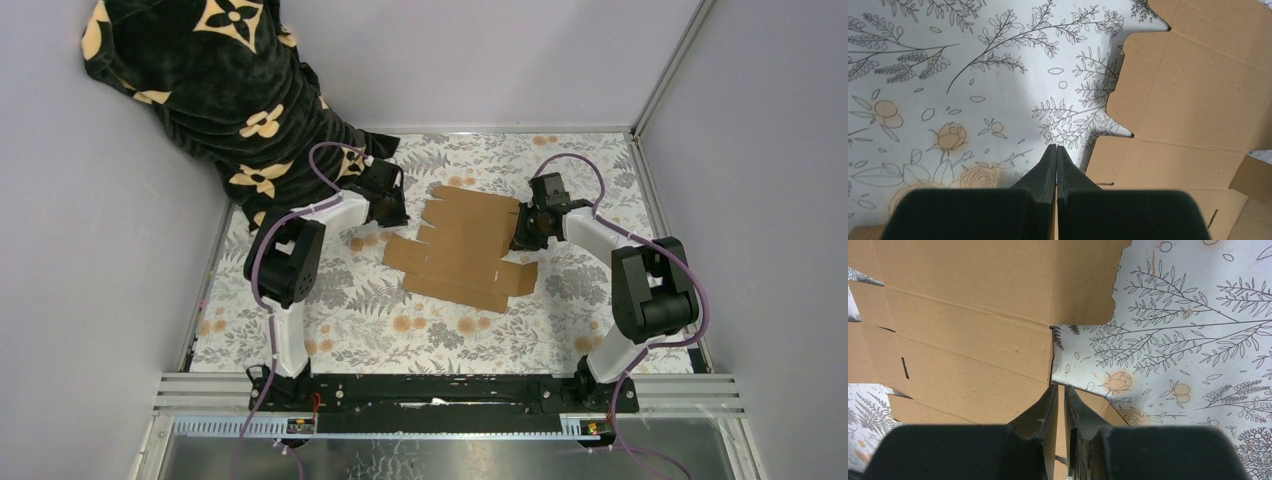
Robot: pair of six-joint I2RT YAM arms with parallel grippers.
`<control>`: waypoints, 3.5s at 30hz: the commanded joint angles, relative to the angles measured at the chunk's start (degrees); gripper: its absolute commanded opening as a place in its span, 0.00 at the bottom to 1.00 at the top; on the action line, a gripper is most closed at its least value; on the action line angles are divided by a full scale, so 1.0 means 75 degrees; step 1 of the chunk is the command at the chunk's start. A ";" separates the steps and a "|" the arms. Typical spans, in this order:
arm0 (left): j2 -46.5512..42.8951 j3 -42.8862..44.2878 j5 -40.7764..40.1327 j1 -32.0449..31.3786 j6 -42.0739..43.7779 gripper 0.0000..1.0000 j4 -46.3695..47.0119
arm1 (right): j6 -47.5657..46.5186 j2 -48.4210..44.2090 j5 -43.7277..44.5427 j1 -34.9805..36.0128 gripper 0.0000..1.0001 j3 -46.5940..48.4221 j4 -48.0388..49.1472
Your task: Fold the paper box
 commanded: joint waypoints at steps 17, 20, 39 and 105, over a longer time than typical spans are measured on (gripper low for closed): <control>0.1116 0.0752 -0.1291 -0.0798 0.1019 0.00 -0.0918 | -0.0023 0.0089 -0.0080 0.0067 0.17 0.0249 0.0098; 0.1017 0.0697 -0.1219 -0.0889 0.1097 0.00 -0.1040 | -0.0020 0.0078 -0.0071 0.0067 0.17 0.0242 0.0109; 0.0184 0.0400 -0.0439 -0.1057 0.0887 0.00 -0.1061 | 0.0049 0.0136 -0.0170 0.0111 0.17 0.0281 0.0178; 0.0220 0.0889 0.0481 -0.1601 0.0076 0.04 -0.0658 | 0.0056 0.0458 -0.0075 0.0436 0.20 0.0546 0.0136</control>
